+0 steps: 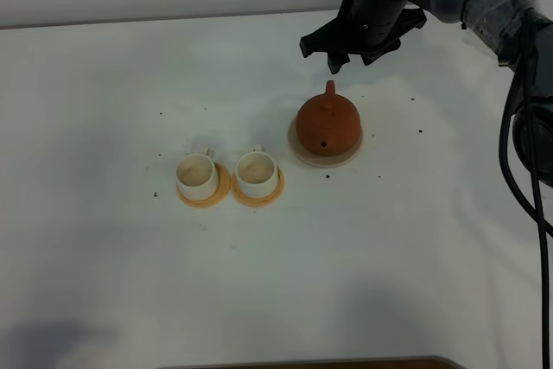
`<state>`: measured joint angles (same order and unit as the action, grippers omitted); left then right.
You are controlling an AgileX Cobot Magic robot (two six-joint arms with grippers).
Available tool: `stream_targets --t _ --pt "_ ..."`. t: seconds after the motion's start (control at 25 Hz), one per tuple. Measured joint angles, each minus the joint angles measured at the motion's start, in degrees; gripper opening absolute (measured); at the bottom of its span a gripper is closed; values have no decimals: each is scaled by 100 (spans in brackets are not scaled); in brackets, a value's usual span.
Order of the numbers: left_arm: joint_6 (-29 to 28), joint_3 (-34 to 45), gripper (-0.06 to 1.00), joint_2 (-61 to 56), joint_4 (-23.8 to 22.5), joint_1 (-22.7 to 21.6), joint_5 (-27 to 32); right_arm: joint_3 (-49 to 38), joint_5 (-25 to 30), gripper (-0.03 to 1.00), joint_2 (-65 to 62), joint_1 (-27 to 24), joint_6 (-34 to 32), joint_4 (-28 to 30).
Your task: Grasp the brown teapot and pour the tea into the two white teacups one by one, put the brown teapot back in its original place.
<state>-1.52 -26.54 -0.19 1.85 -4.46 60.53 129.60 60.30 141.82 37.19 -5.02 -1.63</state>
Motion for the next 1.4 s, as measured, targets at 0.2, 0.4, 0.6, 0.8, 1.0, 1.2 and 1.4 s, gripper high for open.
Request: stream_targets --t 0.2,0.4,0.6,0.8,1.0,1.2,1.4 --pt "0 0 29 0 0 0 0 0 -7 51 18 69 52 -185" --pt "0 0 29 0 0 0 3 0 -8 51 37 141 133 -246" --pt "0 0 29 0 0 0 3 6 -13 51 161 149 166 -197" --pt "0 0 29 0 0 0 3 6 -25 51 271 160 189 -46" --pt "0 0 29 0 0 0 3 17 -2 51 271 160 194 163" --pt "0 0 29 0 0 0 3 54 96 51 271 160 194 253" --pt "0 0 29 0 0 0 3 133 402 51 271 160 177 492"
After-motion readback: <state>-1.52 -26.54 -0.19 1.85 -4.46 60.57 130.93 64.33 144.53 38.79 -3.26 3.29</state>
